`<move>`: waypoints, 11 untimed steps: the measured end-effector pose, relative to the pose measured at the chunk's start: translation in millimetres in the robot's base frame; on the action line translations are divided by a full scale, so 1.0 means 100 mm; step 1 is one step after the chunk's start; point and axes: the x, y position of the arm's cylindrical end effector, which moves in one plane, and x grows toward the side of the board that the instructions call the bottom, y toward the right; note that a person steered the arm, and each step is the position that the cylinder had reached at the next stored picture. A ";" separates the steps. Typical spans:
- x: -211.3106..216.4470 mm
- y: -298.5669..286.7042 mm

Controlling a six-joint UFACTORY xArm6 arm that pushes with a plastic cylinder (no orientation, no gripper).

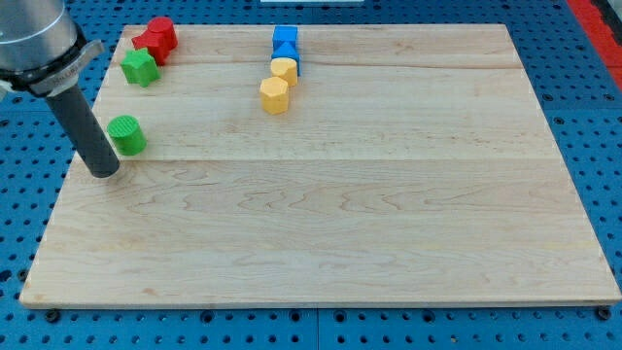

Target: Push the green circle into the green star

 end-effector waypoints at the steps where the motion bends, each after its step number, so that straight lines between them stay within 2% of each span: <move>1: 0.06 0.07; 3: -0.53 0.07; 4: -0.55 0.07; 5: -0.01 0.07; 6: 0.04 0.21; 8: -0.95 0.23; 9: -1.07 0.31; 10: -0.81 0.47; 11: -0.35 0.71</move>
